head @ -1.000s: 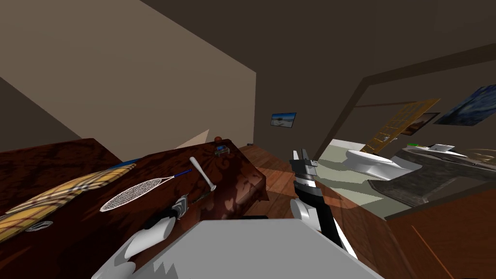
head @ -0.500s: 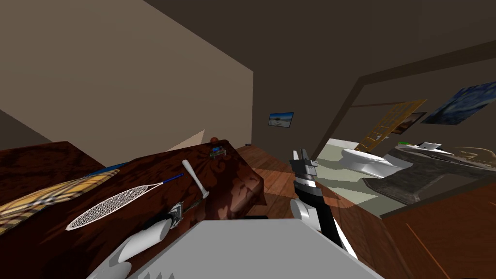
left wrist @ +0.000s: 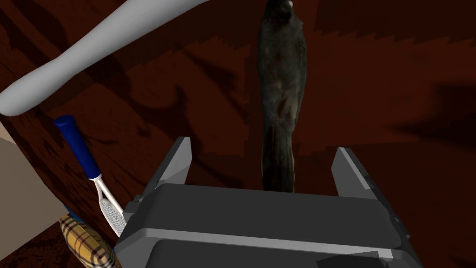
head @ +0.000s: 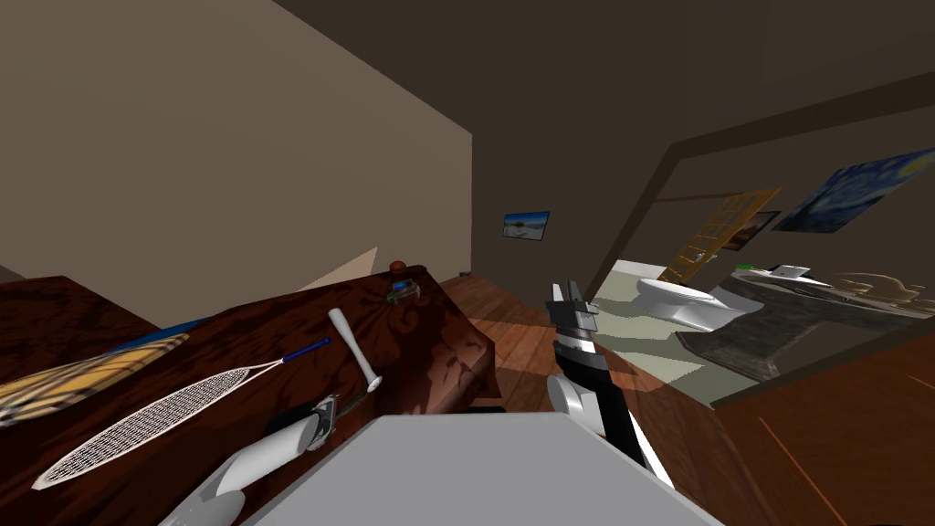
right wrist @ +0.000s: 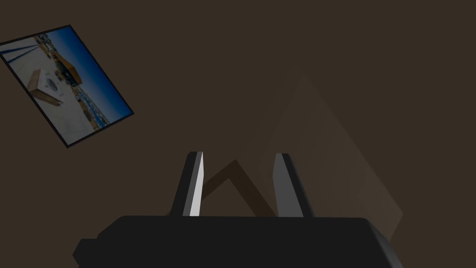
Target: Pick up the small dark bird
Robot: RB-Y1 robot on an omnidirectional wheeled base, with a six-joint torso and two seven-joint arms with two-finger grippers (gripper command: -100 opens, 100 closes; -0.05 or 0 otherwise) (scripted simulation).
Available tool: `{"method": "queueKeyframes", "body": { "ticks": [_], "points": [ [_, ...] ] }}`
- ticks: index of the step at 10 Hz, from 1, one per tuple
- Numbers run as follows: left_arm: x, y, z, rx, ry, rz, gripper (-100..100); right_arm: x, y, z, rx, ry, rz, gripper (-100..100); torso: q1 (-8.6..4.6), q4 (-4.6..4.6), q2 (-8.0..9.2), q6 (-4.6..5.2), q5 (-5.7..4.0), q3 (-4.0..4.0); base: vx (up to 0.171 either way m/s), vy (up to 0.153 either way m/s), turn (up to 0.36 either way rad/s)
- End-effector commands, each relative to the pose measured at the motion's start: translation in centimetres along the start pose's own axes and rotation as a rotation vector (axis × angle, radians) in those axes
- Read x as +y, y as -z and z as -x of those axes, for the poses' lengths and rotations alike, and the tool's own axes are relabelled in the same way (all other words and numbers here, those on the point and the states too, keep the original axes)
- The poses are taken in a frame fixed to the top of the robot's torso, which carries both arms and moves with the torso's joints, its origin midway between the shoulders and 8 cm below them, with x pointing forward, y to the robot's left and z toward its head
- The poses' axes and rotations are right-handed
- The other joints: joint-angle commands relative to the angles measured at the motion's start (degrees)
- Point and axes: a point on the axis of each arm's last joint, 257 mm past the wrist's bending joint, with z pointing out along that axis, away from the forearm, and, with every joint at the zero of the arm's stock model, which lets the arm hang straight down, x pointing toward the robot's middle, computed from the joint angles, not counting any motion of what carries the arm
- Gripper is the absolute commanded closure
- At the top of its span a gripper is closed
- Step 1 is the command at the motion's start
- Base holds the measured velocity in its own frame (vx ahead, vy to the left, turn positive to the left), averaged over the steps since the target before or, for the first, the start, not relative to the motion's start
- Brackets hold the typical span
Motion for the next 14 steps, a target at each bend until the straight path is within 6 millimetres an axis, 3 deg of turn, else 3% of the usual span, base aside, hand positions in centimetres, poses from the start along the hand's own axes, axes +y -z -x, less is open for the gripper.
{"method": "queueKeyframes", "body": {
  "ticks": [1,2,3,4,8,9,13,14],
  "points": [
    [2.2,-0.2,0.8,-0.015,0.015,0.06,-100,0.0,0.0,0.0,0.0,0.0,0.0,0,0.0,0.0,0.0,0.0,0.0,0.0,0.138,0.015,-0.056],
    [1.1,-0.1,0.4,-0.009,0.008,0.033,-100,0.0,0.0,0.0,0.0,0.0,0.0,0,0.05,-0.01,-0.07,0.0,0.02,-0.04,0.065,0.008,-0.011],
    [1.3,-0.1,0.5,-0.01,0.01,0.04,0,0.0,0.0,0.0,0.0,0.0,0.0,0,0.03,0.01,0.12,-0.01,0.01,0.06,0.011,0.001,0.001],
    [1.9,-0.6,0.0,-0.01,0.011,0.038,-100,0.0,0.0,0.0,0.0,0.0,0.0,0,0.01,0.06,0.31,-0.01,0.01,0.17,0.016,0.038,-0.001],
    [2.7,-1.2,-0.5,-0.009,0.013,0.038,-100,0.0,0.0,0.0,0.0,0.0,0.0,0,0.21,0.08,0.36,-0.01,0.05,0.2,0.016,0.048,-0.005],
    [2.7,-1.3,-0.5,-0.009,0.012,0.037,100,0.0,0.0,0.0,0.0,0.0,0.0,0,0.12,0.08,0.39,-0.02,0.03,0.22,0.0,0.0,0.0],
    [3.0,-1.3,-0.5,-0.01,0.013,0.043,100,0.0,0.0,0.0,0.0,0.0,0.0,0,-0.02,0.15,0.37,0.07,-0.09,0.24,-0.002,-0.001,0.004],
    [3.0,-1.3,-0.5,-0.01,0.012,0.043,0,0.0,0.0,0.0,0.0,0.0,0.0,0,-0.03,0.15,0.37,0.06,-0.09,0.24,0.0,0.0,0.0]
  ]
}}
